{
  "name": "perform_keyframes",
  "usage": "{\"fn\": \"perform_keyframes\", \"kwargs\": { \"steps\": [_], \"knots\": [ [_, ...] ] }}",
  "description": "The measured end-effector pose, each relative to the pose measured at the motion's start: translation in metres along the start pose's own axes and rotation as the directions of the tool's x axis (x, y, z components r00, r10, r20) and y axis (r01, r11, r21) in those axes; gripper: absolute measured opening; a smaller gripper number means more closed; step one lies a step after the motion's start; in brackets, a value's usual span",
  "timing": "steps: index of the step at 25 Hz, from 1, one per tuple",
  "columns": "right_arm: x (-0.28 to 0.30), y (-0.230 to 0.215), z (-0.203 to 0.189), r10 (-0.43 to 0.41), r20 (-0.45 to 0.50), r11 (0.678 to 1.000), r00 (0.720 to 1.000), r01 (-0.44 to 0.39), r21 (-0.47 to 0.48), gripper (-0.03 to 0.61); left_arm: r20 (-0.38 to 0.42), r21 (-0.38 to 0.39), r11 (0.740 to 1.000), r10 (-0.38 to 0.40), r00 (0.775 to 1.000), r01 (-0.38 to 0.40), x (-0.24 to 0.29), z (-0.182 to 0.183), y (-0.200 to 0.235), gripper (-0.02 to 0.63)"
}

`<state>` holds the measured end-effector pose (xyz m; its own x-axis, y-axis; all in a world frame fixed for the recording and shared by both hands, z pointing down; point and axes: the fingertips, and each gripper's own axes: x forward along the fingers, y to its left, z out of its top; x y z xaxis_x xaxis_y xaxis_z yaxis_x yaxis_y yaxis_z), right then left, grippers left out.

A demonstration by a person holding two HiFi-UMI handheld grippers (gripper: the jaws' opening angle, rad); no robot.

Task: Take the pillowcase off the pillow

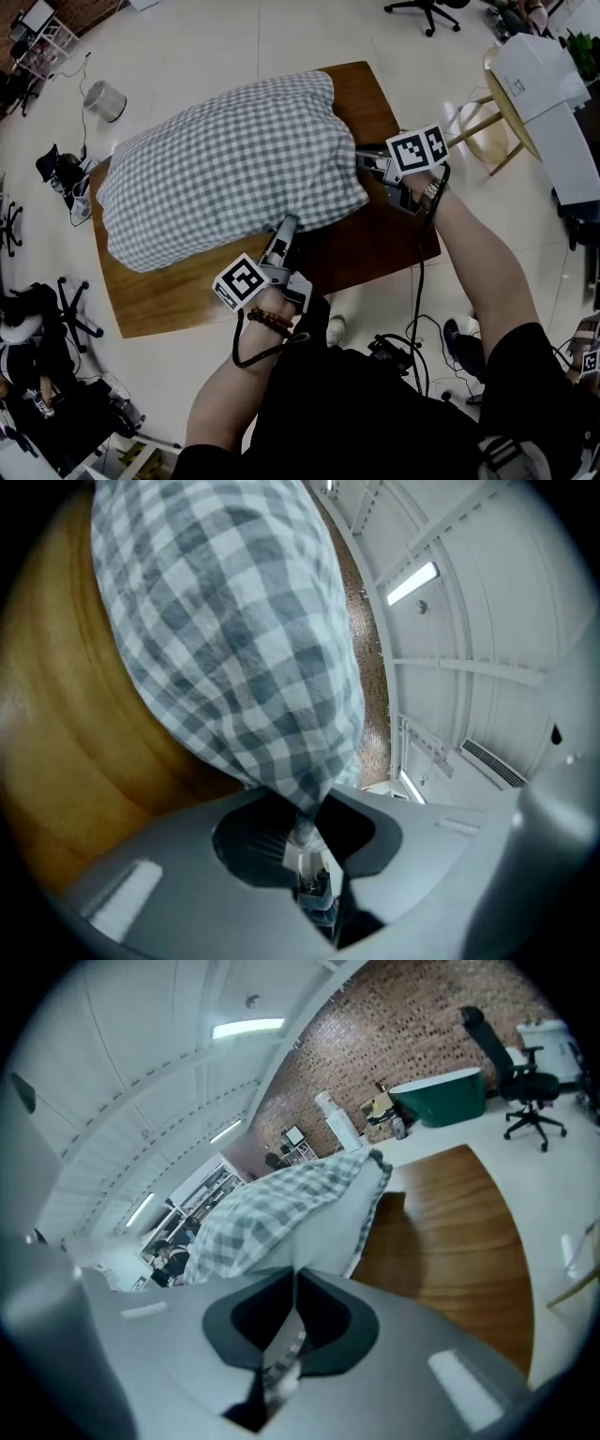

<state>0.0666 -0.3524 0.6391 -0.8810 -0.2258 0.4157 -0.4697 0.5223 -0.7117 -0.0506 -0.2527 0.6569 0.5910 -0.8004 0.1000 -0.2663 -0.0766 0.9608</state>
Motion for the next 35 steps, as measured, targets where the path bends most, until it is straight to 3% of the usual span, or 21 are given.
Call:
{"fn": "perform_keyframes", "kwargs": {
  "steps": [8,11,13,15,16,18,19,23,24,26,27,35],
  "knots": [
    [-0.026,0.015,0.011,-0.195,0.073,0.967,0.978,0.204,-0.15,0.012,0.063,0.03,0.998,-0.049,0.997,0.047,-0.03,0.014,-0.024,0.023],
    [-0.041,0.013,0.009,-0.249,0.094,0.949,0.964,0.263,-0.175,0.012,0.087,0.007,1.0,0.03,0.996,-0.031,-0.044,0.01,-0.024,0.017],
    [-0.047,0.012,0.012,-0.269,0.111,0.939,0.957,0.286,-0.189,0.012,0.115,0.027,1.0,0.005,0.993,-0.008,-0.046,0.016,-0.027,0.012],
    [-0.051,0.012,0.015,-0.291,0.125,0.925,0.948,0.312,-0.216,0.011,0.141,0.0,0.995,0.103,0.985,-0.104,-0.063,0.02,-0.018,0.008],
    [-0.052,0.012,0.015,-0.303,0.129,0.917,0.944,0.326,-0.229,0.011,0.156,0.004,0.995,0.102,0.982,-0.104,-0.068,0.023,-0.019,0.006],
    [-0.055,0.009,0.011,-0.321,0.129,0.909,0.938,0.344,-0.234,0.011,0.186,0.061,0.998,-0.024,0.982,0.013,-0.07,0.034,-0.031,0.006],
    [-0.057,0.009,0.008,-0.331,0.129,0.906,0.935,0.353,-0.234,0.011,0.197,0.069,0.997,-0.034,0.98,0.02,-0.077,0.037,-0.031,0.006],
    [-0.066,0.02,0.002,-0.349,0.143,0.894,0.926,0.375,-0.246,0.011,0.23,0.011,0.988,0.147,0.962,-0.154,-0.117,0.04,-0.011,0.005],
    [-0.068,0.021,0.001,-0.355,0.145,0.891,0.924,0.381,-0.249,0.011,0.239,0.022,0.991,0.125,0.963,-0.134,-0.12,0.043,-0.012,0.006],
    [-0.072,0.021,-0.001,-0.367,0.148,0.885,0.919,0.393,-0.251,0.011,0.257,0.077,0.997,-0.011,0.966,-0.009,-0.116,0.054,-0.024,0.006],
    [-0.074,0.021,-0.003,-0.371,0.149,0.883,0.917,0.398,-0.249,0.011,0.263,0.092,0.996,-0.042,0.964,0.018,-0.116,0.058,-0.026,0.005],
    [-0.085,0.011,-0.02,-0.413,0.144,0.865,0.899,0.437,-0.248,0.011,0.259,0.123,0.992,-0.019,0.966,-0.013,-0.138,0.067,-0.014,0.005]
  ]
}}
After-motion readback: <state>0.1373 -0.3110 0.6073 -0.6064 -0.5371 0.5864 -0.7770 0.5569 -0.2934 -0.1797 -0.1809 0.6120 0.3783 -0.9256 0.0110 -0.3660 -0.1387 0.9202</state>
